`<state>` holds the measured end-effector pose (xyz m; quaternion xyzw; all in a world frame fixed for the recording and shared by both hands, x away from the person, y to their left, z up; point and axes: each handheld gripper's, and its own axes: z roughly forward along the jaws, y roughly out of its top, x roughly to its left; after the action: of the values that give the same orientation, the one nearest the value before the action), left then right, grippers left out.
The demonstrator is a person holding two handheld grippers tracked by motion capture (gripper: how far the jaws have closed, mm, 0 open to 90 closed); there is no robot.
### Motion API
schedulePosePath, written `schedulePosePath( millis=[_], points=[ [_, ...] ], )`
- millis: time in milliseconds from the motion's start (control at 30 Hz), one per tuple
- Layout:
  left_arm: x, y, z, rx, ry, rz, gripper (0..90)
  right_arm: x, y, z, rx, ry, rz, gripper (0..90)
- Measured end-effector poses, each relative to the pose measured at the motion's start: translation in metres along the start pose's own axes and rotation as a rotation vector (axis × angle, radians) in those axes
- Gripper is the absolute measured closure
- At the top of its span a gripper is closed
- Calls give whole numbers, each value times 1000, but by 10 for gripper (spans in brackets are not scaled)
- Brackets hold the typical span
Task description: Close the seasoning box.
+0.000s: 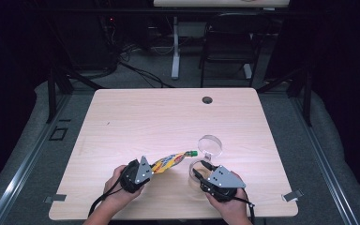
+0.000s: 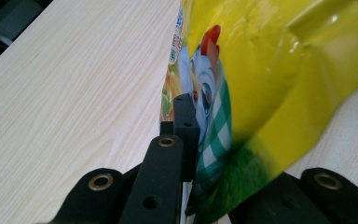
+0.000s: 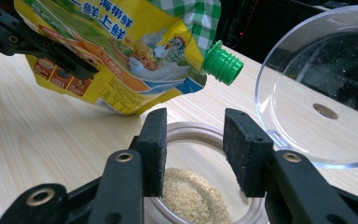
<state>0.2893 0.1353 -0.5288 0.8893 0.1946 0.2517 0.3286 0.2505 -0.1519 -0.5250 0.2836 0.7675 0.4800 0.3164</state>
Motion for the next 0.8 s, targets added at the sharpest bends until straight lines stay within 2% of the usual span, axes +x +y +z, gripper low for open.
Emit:
schedulePosePath(
  millis=[233, 367, 700, 800],
  points=[
    [3, -2, 0, -12, -3, -21, 881, -1, 0, 0, 2, -6, -1, 610],
    [7, -6, 0, -19, -17, -49, 878, -1, -1, 0, 5, -8, -3, 613],
    [28, -23, -1, -79, -81, -234, 868, -2, -1, 0, 3, -10, 1, 613],
    [32, -27, 0, -85, -95, -272, 864, -3, -1, 0, 3, -12, 6, 614]
  ],
)
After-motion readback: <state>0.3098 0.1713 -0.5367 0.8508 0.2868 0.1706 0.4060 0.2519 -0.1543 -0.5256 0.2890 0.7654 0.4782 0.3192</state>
